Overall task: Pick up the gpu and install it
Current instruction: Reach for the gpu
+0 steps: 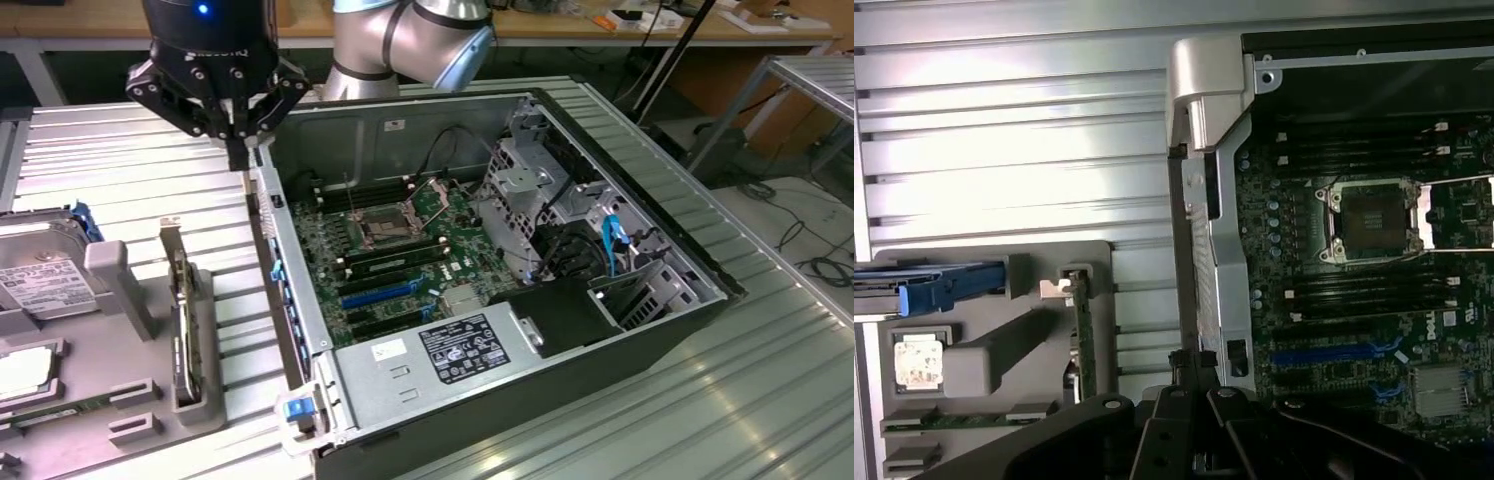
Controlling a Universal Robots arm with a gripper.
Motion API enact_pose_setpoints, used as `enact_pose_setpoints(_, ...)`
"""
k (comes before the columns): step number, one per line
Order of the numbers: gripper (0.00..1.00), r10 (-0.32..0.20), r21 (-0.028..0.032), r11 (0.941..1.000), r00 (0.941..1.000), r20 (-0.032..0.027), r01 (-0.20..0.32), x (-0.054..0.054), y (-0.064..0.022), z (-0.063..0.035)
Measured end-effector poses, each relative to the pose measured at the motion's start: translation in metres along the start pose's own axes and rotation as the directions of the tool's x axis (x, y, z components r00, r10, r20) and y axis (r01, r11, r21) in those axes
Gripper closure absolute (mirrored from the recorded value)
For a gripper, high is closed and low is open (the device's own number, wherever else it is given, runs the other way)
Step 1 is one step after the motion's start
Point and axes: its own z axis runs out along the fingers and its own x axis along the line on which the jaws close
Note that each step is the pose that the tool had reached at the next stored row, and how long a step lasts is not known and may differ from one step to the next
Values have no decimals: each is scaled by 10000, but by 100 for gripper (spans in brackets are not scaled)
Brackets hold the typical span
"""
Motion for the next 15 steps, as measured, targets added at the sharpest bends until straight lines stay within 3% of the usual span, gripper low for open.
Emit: enact_pose_setpoints(15,89,0,0,10000,10000,0,0,304,-23,-9)
